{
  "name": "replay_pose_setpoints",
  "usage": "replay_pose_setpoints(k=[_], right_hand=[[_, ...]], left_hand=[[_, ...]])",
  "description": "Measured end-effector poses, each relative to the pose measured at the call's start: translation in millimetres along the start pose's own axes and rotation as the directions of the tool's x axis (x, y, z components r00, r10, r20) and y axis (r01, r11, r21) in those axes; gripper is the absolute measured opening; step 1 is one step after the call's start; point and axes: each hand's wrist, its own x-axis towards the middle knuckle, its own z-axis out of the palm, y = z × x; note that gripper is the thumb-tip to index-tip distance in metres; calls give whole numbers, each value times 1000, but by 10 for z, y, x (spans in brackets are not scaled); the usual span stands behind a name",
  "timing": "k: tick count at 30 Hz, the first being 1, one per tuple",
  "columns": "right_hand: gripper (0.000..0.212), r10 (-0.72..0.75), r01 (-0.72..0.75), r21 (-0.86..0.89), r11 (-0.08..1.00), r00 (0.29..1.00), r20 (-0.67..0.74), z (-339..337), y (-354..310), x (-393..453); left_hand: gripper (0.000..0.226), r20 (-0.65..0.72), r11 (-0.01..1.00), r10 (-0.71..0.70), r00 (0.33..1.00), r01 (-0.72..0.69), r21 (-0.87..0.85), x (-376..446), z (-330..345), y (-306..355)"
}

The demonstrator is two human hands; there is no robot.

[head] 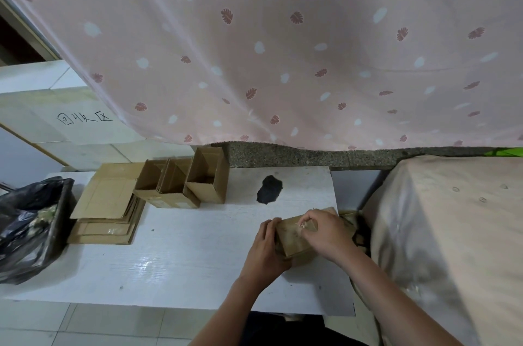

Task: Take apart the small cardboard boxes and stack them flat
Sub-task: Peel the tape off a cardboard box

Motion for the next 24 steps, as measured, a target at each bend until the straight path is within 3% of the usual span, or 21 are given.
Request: replay_pose_setpoints(k=[7,11,17,20,24], right_hand=[[17,-35,35,-45,998,999,-9,50,83,29],[49,-23,27,-32,999,992,128,129,145,26],[26,-38,59,-142,988,988,150,284,144,86],[16,-28,50,-145,988,989,146,333,123,103],[30,-89,112,-249,962,991,100,357,87,99]], left_hand=[[91,49,998,-39,998,37,43,-30,-57,-166],[92,72,984,-51,996,38,176,-78,-41,-154],[98,110,920,2,994,-45,390,-110,86,-34],[91,105,894,-16,994,-33,446,-142,135,52],[81,86,797,-26,996,-31,603,-165,155,127]])
